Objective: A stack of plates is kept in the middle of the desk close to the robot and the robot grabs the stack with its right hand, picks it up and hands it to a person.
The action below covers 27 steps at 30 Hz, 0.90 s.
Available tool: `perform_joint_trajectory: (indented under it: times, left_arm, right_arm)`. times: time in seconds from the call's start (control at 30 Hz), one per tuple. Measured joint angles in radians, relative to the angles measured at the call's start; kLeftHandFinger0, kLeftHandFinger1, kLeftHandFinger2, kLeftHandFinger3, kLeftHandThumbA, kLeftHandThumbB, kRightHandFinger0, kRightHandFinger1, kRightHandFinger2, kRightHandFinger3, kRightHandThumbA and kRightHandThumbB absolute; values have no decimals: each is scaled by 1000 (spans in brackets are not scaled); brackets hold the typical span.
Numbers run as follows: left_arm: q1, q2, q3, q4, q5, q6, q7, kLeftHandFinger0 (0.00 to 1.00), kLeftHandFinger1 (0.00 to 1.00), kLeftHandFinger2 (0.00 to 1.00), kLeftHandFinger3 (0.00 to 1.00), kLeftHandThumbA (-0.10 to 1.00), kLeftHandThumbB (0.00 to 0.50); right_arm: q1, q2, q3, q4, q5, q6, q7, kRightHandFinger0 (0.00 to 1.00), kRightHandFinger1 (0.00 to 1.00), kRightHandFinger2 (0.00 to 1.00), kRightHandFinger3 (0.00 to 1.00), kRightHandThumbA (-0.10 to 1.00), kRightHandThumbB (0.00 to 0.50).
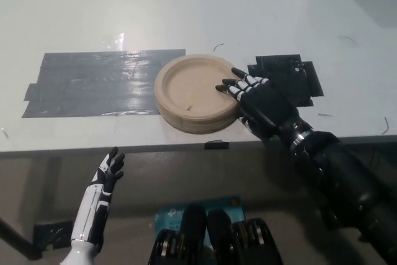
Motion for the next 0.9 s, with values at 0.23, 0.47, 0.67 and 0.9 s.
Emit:
perform_joint_trajectory:
  times: [0.23,0.47,0.67,0.9]
  left_arm:
    - [-11,1,0,0,-1,2,-1,1000,1000,1000,1000,1000,0]
    - [-20,4,0,0,-3,2,-2,1000,1000,1000,1000,1000,0]
    - [-20,5,0,0,-4,2,-2,1000,1000,1000,1000,1000,0]
    - [-21,6,0,0,-4,2,-5,1000,1000,1000,1000,1000,0]
  right_arm:
    - [-28,9,16,125,-5,-42,-164,0,344,615,389,-34,200]
    - [-27,6,22,155,-6,-76,-285,0,206,465,304,30,213]
    - [-11,-13,8,81,-7,-82,-325,0,227,554,413,76,216]
    - [24,-52,-52,-116,-1,-79,-303,0,331,672,598,147,199]
